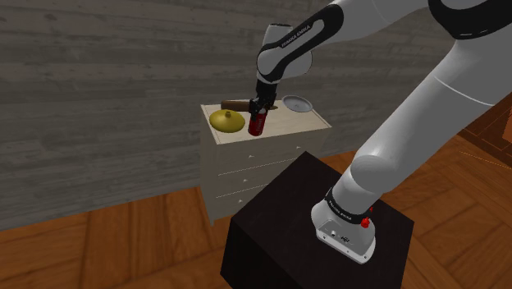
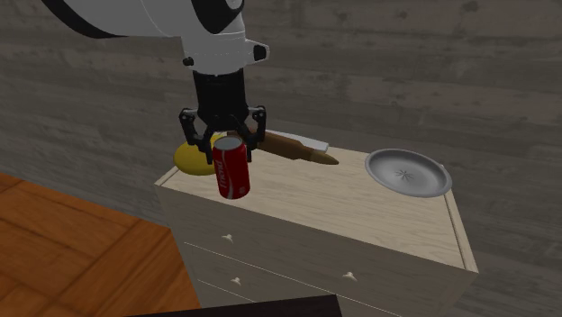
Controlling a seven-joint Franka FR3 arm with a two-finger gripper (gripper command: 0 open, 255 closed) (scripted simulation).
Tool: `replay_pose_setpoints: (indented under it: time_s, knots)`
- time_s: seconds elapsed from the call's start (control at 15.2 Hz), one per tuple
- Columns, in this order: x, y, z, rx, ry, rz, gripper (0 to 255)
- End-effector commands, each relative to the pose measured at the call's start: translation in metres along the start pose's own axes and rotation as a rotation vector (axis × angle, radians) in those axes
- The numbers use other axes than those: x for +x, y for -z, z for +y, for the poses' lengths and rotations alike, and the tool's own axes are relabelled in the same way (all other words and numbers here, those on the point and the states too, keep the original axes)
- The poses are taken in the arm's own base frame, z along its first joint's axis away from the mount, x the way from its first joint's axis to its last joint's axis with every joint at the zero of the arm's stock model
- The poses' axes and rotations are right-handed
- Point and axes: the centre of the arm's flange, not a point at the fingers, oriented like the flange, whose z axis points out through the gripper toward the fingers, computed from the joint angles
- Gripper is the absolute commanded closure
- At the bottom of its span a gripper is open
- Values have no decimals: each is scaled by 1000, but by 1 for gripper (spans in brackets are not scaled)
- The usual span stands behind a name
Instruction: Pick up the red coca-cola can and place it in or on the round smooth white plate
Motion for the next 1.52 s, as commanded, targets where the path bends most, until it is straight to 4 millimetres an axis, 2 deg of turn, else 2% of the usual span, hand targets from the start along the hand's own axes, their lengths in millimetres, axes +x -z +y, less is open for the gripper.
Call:
replay_pose_setpoints:
  time_s: [0.0, 0.4, 1.45]
  knots:
    - [0, -1, 0, 0, 1, -2, 255]
    - [0, -1, 0, 0, 1, -2, 255]
    - [-1, 84, -1, 0, 1, -2, 255]
